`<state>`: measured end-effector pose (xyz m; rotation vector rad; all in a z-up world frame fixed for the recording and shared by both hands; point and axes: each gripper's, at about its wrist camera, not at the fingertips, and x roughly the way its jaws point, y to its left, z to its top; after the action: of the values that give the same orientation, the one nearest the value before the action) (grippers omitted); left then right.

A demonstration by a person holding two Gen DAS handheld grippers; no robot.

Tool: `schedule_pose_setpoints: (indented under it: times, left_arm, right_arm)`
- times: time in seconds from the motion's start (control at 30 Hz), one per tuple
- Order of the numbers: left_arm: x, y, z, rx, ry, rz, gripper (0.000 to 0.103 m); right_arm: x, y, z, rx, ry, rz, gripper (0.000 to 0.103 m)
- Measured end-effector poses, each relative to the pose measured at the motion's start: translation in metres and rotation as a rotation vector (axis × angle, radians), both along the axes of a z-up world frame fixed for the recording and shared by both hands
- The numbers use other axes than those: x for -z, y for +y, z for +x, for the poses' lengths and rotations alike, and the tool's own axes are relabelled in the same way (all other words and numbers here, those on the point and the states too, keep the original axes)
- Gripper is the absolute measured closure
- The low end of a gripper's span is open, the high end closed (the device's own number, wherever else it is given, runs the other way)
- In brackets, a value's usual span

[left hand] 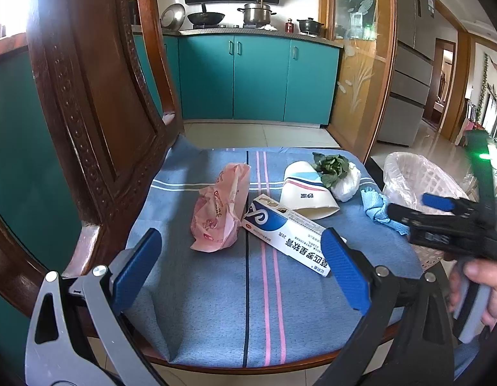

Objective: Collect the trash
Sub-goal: 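Bring both open grippers back over the remaining items on the cushion, then close the right gripper on the light blue cloth, then grasp the pink printed bag with the left gripper while the right holds the blue cloth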

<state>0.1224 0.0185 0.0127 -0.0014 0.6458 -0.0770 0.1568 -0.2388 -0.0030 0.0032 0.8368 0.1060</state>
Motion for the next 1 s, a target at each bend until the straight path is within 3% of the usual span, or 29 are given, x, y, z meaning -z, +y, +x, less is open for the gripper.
schedule_pose_setpoints:
  times: [0.23, 0.3, 0.33, 0.37, 0.47, 0.67, 0.73, 0.93, 0.97, 1.0]
  left_arm:
    - [0.004, 0.004, 0.004, -0.015, 0.012, -0.005, 0.004]
    - [0.005, 0.005, 0.004, -0.017, 0.016, -0.006, 0.004]
    - [0.006, 0.005, 0.004, -0.018, 0.018, -0.005, 0.004]
    - [0.006, 0.005, 0.005, -0.018, 0.018, -0.003, 0.004]
    - [0.009, 0.004, 0.008, -0.017, 0.029, 0.009, 0.004]
    - [0.019, -0.001, 0.028, -0.005, 0.05, 0.049, 0.005]
    - [0.025, -0.003, 0.038, 0.001, 0.058, 0.078, 0.009]
    - [0.068, -0.002, 0.084, 0.021, 0.217, 0.091, 0.067]
    - [0.073, 0.0, 0.089, 0.021, 0.239, 0.078, 0.092]
    - [0.075, 0.002, 0.091, 0.019, 0.254, 0.06, 0.095]
  right_arm:
    - [0.036, 0.009, 0.04, -0.003, 0.119, -0.072, 0.038]
    - [0.039, 0.014, 0.044, 0.001, 0.108, -0.145, 0.051]
    - [0.038, 0.015, 0.043, -0.004, 0.105, -0.148, 0.068]
    - [0.038, 0.015, 0.043, -0.011, 0.114, -0.126, 0.076]
    - [0.028, 0.017, 0.035, -0.044, 0.105, -0.104, 0.083]
    - [-0.026, 0.017, -0.009, -0.046, -0.053, 0.021, 0.083]
    - [-0.045, 0.01, -0.03, -0.051, -0.121, 0.092, 0.083]
    - [-0.059, 0.003, -0.061, -0.045, -0.183, 0.159, 0.083]
    - [-0.058, 0.003, -0.062, -0.047, -0.177, 0.159, 0.083]
    - [-0.057, 0.003, -0.064, -0.044, -0.176, 0.162, 0.083]
